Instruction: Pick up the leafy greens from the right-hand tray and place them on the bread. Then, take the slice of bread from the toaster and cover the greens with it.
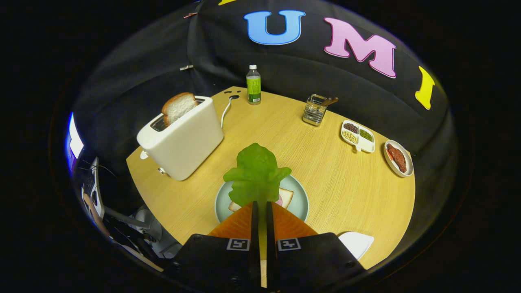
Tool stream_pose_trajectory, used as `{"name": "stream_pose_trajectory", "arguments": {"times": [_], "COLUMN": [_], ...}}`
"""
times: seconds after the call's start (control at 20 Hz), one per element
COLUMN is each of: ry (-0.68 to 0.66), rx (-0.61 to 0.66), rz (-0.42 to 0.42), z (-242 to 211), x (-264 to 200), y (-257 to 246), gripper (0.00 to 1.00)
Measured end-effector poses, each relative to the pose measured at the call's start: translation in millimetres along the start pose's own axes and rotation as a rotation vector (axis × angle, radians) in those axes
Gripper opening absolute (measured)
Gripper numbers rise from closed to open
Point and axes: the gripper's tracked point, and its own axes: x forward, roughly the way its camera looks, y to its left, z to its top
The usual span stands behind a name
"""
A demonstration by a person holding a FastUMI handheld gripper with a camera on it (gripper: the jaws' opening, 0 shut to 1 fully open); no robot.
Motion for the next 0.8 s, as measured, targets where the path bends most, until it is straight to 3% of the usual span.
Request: {"name": "stream_pose_trajectory", "arguments": {"times": [0.05, 0.1, 0.25, 0.55, 0.8], "ry": [0.007, -0.005, -0.050, -0.177, -0.413], "rx": [-0.001, -0.001, 0.005, 0.034, -0.021], "rz": [-0.019, -0.029, -0.063, -0.070, -0.059], "z": [-1.3, -0.4, 9.2, 39.9, 101.8], "x": [6.4, 13.4, 14.7, -18.0, -80.6], "y": [-2.5, -3.3, -4.2, 2.6, 27.9], "gripper": [0.10, 0.21, 0.84, 0.90, 0.89]}}
